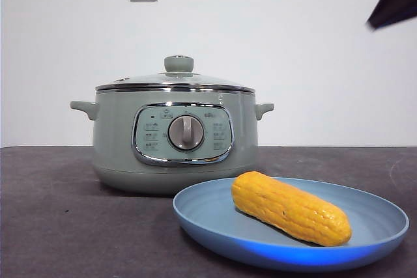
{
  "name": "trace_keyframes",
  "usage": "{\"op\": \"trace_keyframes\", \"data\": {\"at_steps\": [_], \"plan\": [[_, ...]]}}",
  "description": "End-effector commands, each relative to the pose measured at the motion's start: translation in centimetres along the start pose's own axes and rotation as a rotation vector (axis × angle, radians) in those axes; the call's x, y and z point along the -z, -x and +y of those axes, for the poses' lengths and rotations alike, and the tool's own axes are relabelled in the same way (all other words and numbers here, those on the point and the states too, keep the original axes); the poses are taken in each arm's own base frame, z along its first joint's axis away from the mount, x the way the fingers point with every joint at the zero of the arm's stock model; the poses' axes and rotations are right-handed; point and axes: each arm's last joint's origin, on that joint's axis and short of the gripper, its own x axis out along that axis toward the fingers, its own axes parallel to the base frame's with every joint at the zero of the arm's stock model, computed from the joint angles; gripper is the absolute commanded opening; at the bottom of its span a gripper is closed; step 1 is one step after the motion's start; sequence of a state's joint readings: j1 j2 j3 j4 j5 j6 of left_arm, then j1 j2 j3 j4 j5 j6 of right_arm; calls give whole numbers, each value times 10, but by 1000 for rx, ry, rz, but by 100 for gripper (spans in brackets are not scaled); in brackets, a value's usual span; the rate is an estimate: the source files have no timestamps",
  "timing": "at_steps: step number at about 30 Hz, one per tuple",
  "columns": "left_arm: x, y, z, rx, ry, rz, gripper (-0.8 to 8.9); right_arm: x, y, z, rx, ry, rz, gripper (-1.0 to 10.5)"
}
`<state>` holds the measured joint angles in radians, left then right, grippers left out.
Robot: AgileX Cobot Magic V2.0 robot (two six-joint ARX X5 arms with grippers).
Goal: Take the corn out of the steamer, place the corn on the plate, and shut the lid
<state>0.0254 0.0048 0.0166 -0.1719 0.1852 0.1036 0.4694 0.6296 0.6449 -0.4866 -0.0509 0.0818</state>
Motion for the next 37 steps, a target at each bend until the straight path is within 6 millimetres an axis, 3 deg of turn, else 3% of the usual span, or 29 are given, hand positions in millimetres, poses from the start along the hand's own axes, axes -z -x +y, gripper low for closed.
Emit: {"op": "trace_keyframes", "data": {"at_steps": [1,6,9,14,23,33,37], "plan": [[4,-1,0,-2,8,6,-3,0,16,-14,108,-35,-82,1],[4,-1,0,-2,8,6,-3,3,41,-31,291,-62,-215,1],[4,-1,0,-2,8,6,-3,13,44,-36,347,-60,-319,1],[4,-1,0,-2,8,6,-3,48,28,-41,374,-45,-430,1],[4,-1,0,-2,8,6,-3,108,-1,-47,371,-51,-437,1],[4,-1,0,-2,8,6,-3,134,-14,-50,367,-88,-325,1],[4,-1,0,-2,8,6,-3,135,-15,-50,366,-88,-323,1]]}}
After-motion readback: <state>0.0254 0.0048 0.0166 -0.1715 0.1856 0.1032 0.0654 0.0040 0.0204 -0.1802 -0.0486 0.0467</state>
